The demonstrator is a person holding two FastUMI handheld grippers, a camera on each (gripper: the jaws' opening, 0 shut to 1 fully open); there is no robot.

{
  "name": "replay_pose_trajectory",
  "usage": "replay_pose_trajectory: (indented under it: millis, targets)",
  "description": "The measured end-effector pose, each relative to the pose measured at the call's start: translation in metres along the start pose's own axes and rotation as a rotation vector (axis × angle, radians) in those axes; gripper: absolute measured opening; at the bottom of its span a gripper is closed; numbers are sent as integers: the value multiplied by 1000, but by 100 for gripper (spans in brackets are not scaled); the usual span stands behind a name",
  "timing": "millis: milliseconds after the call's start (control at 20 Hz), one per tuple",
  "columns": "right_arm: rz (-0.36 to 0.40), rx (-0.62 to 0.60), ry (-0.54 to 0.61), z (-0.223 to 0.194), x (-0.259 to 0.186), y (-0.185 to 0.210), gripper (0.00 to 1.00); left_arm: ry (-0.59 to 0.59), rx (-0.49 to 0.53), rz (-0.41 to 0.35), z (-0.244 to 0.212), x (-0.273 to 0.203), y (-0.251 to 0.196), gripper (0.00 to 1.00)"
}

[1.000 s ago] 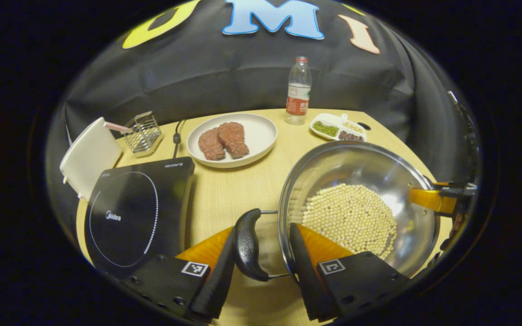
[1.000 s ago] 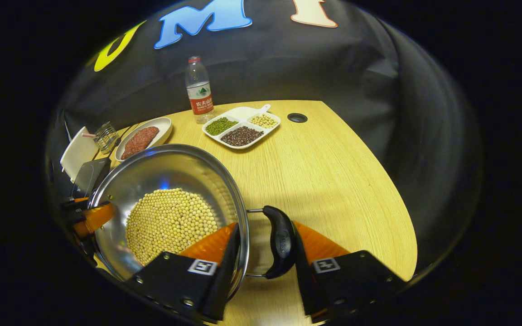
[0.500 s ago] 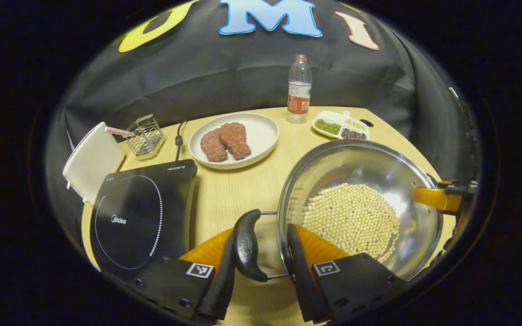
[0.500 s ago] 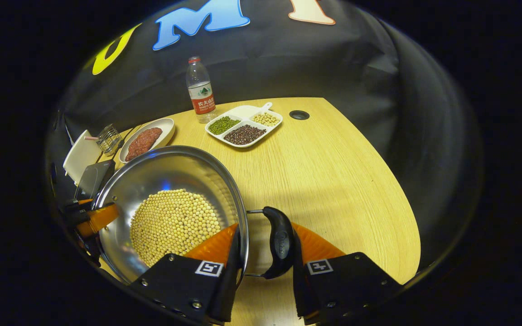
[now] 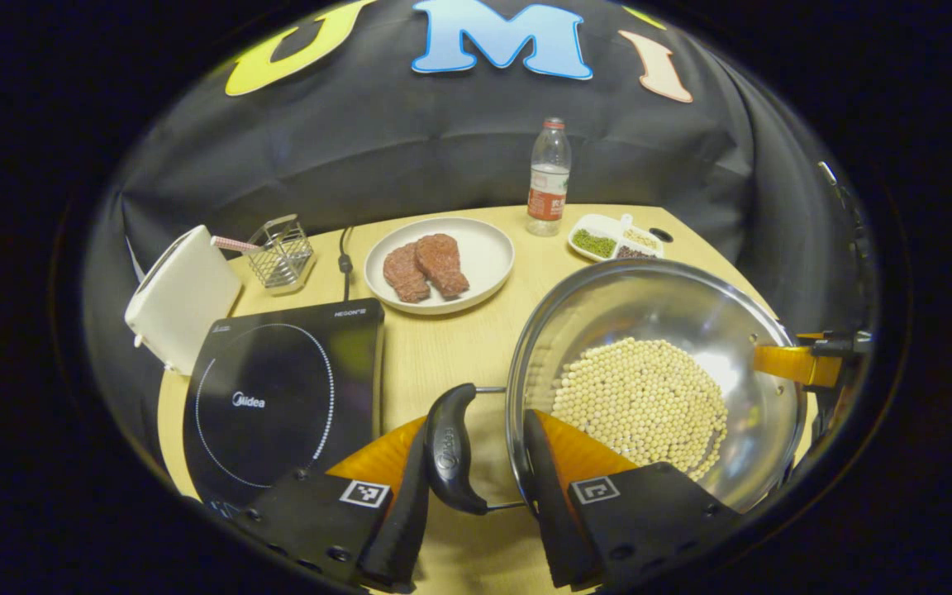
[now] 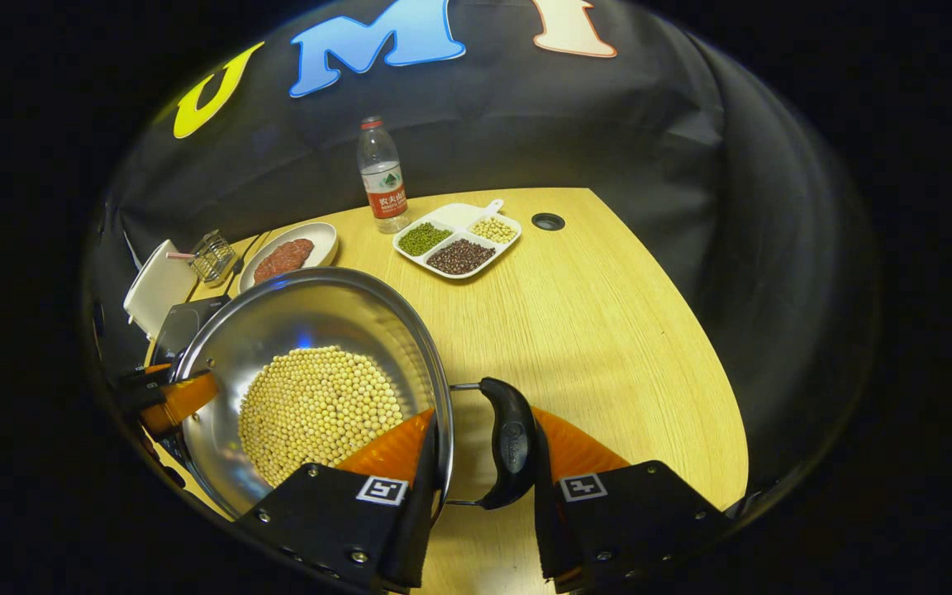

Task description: First push the handle of the pot to place it horizontally, then grasp the pot with both hands and set it on the induction cooktop.

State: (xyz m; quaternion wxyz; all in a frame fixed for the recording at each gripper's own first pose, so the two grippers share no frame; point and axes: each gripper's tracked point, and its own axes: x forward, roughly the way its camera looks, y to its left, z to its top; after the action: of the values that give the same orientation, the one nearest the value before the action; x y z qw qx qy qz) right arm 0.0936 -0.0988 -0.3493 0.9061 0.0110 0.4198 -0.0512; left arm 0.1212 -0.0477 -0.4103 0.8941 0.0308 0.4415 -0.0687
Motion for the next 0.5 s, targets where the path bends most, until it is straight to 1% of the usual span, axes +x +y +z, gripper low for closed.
replay_pose_trajectory:
  millis: [50,100,150,450,500]
  targets:
    - [0,0,-2,1,-4,3,52,1,-2,-1,2,-6,2,65]
    - [2,0,-3,2,-9,6,52,0,-4,-2,4,-11,4,62]
    - [3,1,-5,3,-14,10,52,-2,-6,-3,6,-17,7,65]
    - [17,-6,-31,12,-39,34,52,-21,-15,-4,16,-48,32,65]
    - [21,-9,-34,13,-42,39,52,-28,-17,-4,17,-54,37,62]
